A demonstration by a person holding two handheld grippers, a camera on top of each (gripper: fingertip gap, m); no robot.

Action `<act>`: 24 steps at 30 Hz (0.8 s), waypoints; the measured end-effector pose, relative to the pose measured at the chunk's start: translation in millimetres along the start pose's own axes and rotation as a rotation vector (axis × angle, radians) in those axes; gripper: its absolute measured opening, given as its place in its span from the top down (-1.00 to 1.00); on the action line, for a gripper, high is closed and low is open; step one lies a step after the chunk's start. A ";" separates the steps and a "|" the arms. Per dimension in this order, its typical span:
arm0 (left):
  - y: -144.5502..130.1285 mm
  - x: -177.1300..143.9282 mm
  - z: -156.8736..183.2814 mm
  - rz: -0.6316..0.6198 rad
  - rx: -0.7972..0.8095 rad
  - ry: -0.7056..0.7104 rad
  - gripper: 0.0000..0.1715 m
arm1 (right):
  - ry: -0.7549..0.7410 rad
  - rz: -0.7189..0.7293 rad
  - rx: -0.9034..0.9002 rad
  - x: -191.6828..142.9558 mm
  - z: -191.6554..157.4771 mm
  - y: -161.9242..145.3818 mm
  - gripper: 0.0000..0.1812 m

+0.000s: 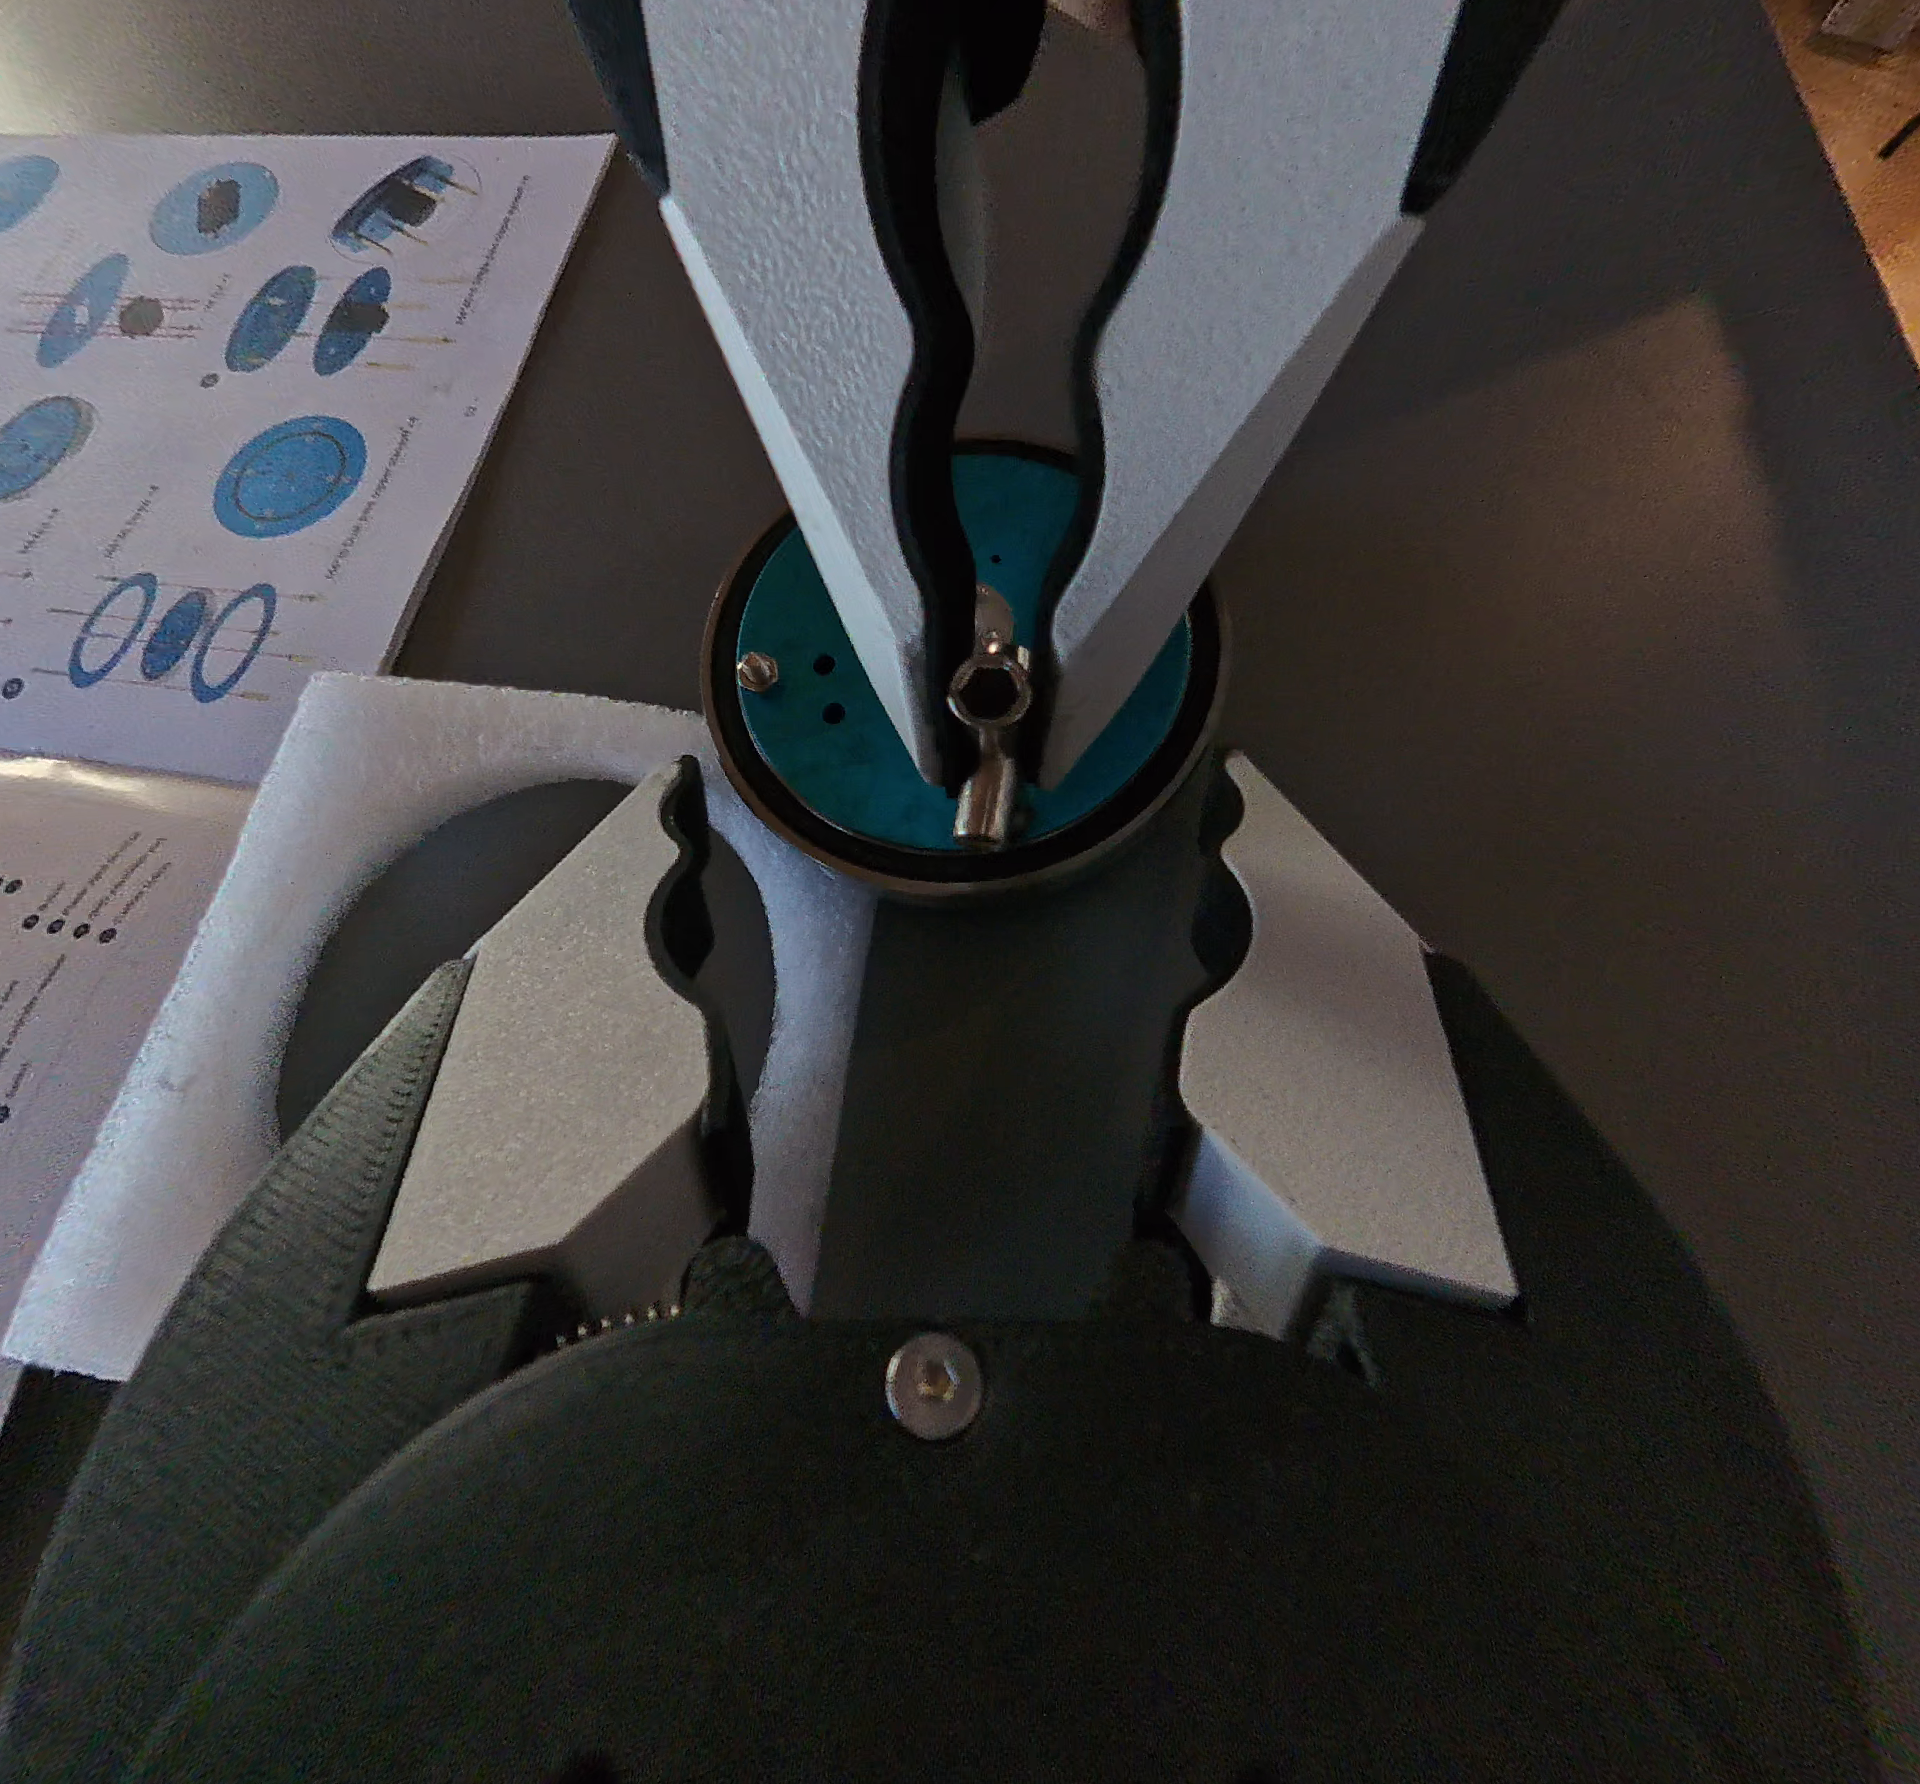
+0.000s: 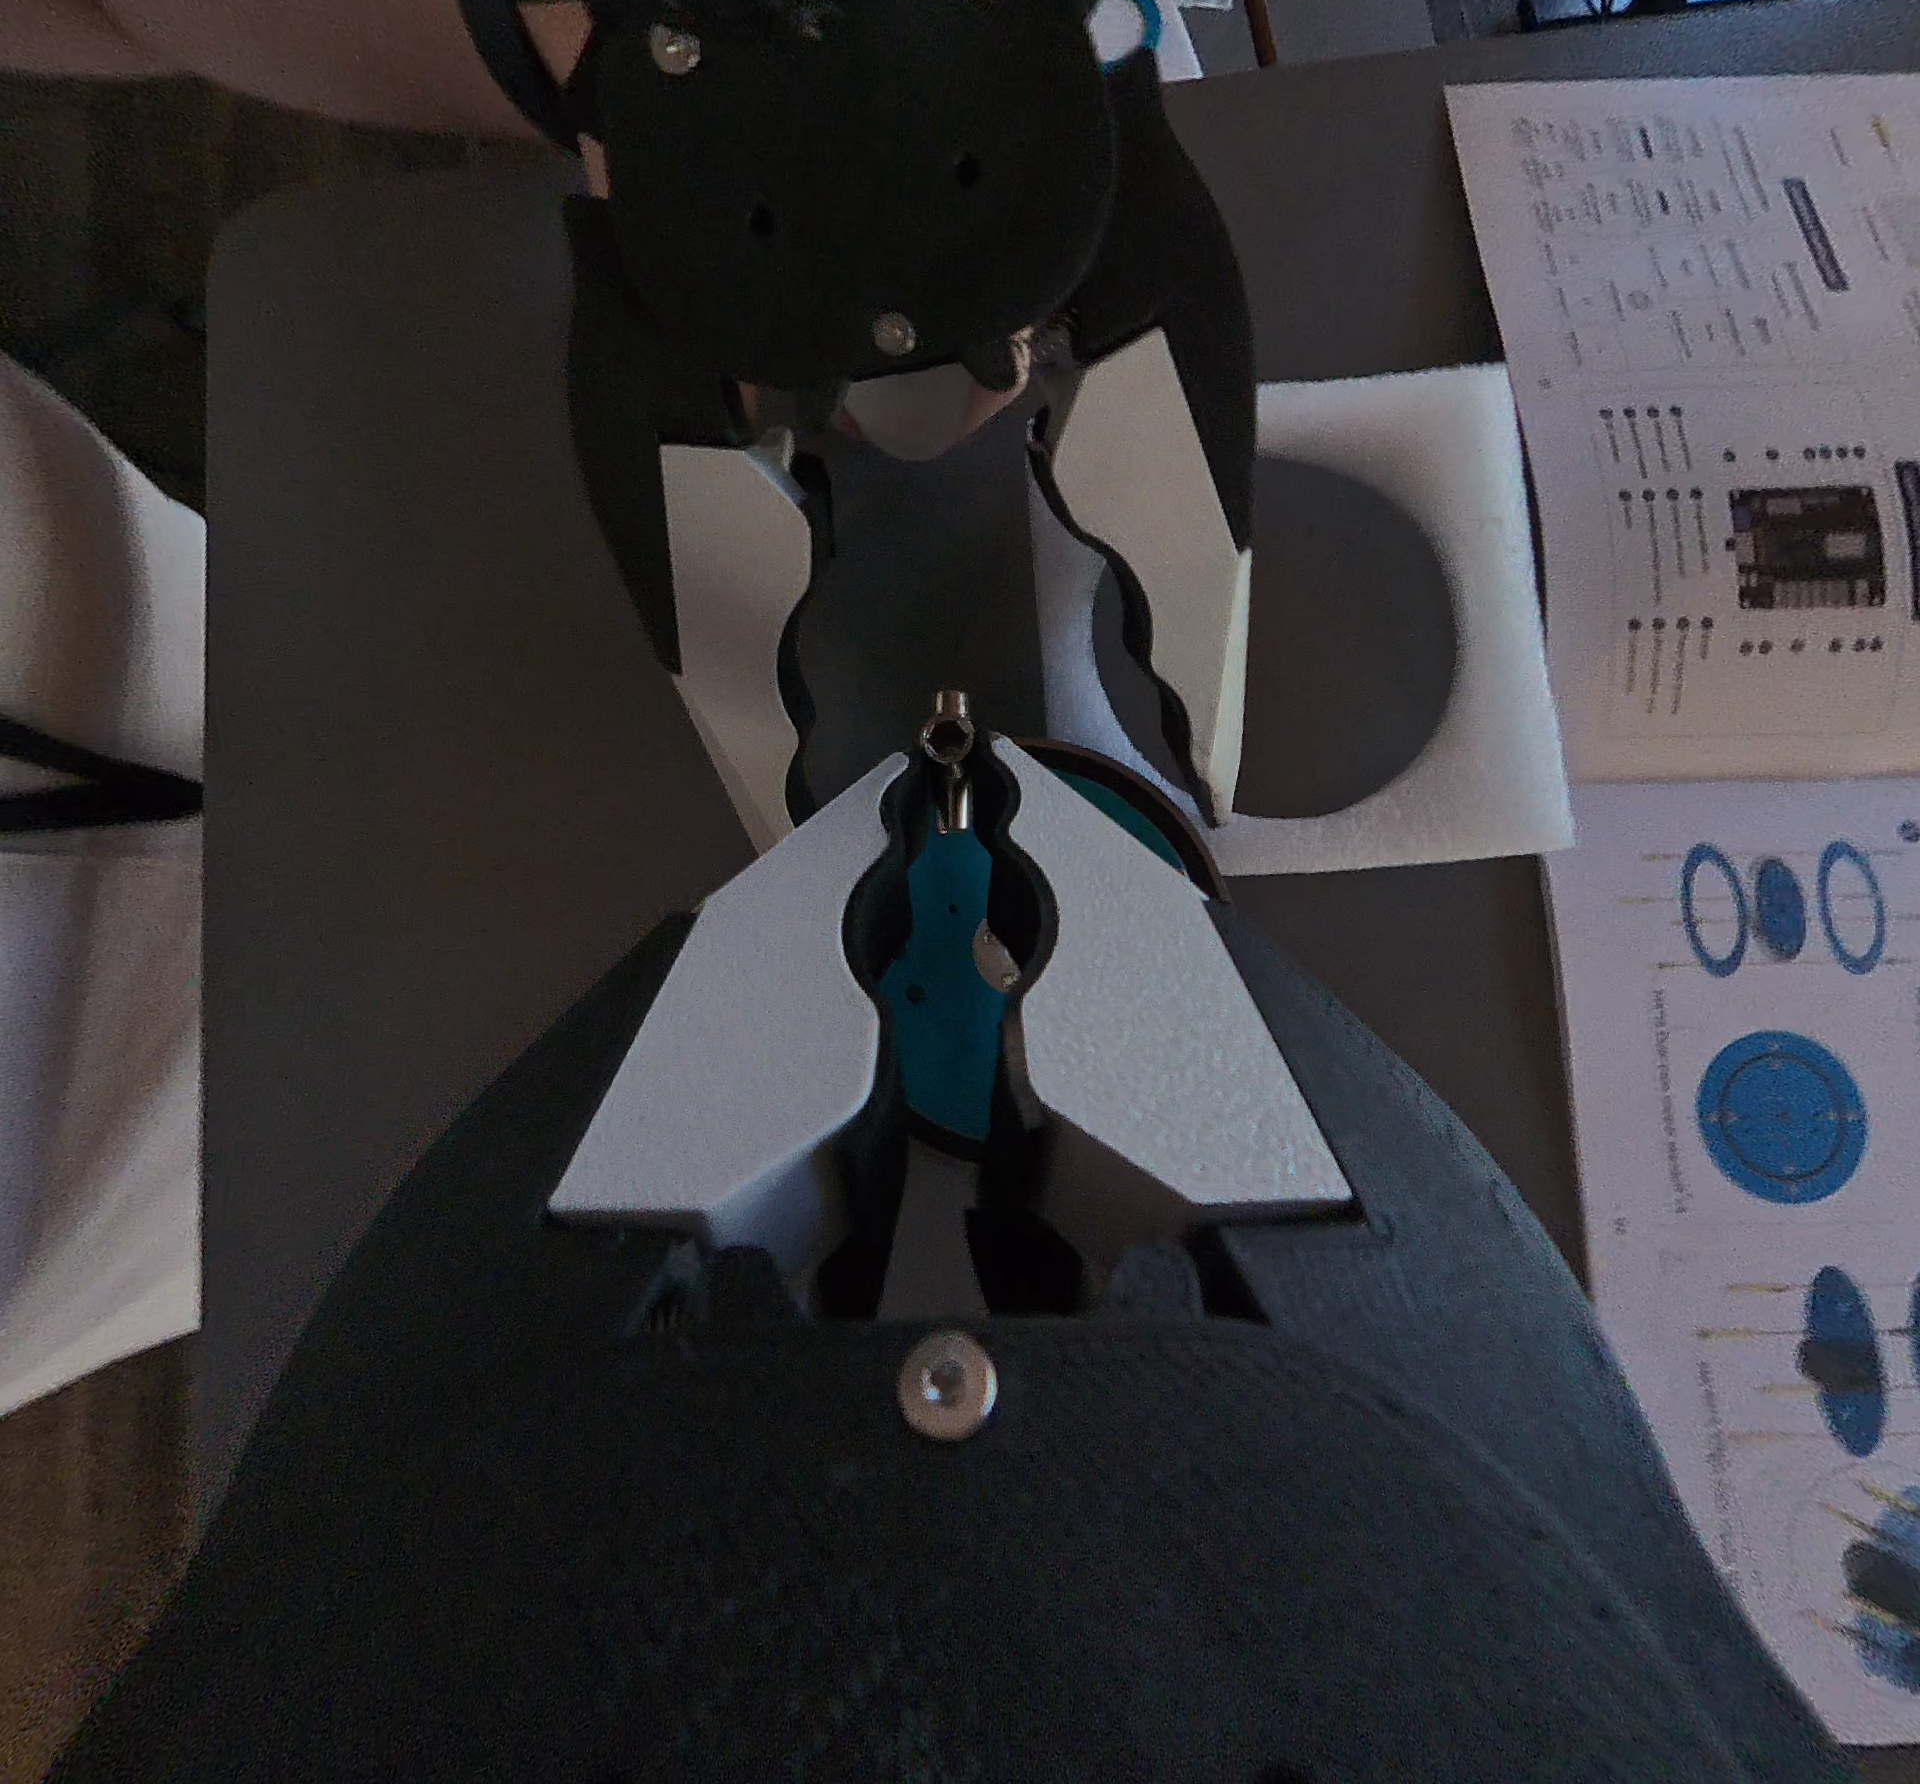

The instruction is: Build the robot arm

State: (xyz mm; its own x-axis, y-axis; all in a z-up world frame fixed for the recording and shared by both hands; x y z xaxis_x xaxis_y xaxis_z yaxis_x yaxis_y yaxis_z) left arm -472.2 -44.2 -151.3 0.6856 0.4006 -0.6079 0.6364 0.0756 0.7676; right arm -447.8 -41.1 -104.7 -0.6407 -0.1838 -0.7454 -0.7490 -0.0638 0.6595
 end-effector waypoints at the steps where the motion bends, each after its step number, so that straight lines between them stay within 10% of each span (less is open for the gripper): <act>1: -0.8 1.0 -0.3 -0.010 0.000 0.001 -0.10 | 0.007 -0.003 -0.043 0.4 0.1 -0.1 0.92; 12: -1.8 2.5 -1.1 -0.023 -0.004 0.004 -0.06 | 0.075 -0.247 -0.291 2.5 1.0 2.0 0.90; 24: -1.5 3.7 0.5 -0.034 -0.001 0.033 -0.07 | -0.087 -0.132 0.110 7.6 0.1 -2.2 0.92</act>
State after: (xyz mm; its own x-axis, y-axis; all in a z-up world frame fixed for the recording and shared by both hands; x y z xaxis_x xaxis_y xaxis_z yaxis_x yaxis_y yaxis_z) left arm -470.5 -43.2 -154.8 0.6513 0.4281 -0.6265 0.6589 0.0904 0.7468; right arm -451.0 -42.3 -111.8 -0.5439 -0.0955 -0.8337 -0.8386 0.0270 0.5440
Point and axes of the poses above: each gripper's, where its closed fingertips meet, x out along the fingers, y out of its top, z = x × y across the jaws, the point moved 4 cm from there along -x, back along the fingers, and after that the axes turned 8 degrees about x, right-handed, at the moved point
